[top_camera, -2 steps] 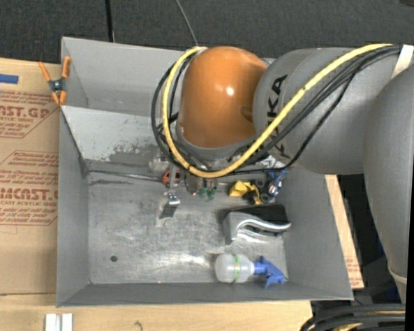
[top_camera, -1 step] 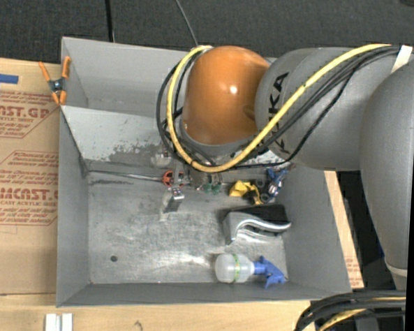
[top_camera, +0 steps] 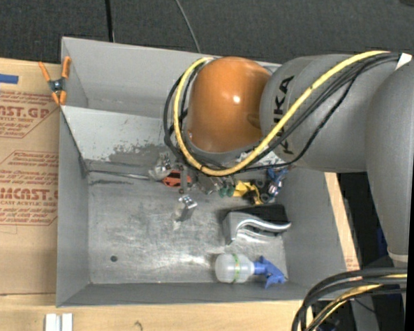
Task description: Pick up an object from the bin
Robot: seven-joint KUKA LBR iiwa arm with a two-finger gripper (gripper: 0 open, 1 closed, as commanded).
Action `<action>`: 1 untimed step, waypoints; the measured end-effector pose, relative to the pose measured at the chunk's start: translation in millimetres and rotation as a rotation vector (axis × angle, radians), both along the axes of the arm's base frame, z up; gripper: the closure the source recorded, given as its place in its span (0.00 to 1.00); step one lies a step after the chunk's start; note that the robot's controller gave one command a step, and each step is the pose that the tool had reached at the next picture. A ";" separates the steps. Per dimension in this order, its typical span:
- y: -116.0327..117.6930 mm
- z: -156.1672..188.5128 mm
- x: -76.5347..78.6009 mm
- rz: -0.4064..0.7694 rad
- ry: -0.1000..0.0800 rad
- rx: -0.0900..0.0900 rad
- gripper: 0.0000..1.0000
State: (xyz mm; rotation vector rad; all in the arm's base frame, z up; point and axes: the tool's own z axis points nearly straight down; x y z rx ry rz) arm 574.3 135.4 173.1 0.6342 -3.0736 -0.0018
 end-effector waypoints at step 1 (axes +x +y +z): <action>-32.6 7.5 4.4 -0.192 -0.005 0.001 0.00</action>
Offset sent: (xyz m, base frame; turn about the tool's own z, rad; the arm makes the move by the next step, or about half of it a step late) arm 0.0129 -0.0367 0.0079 0.0303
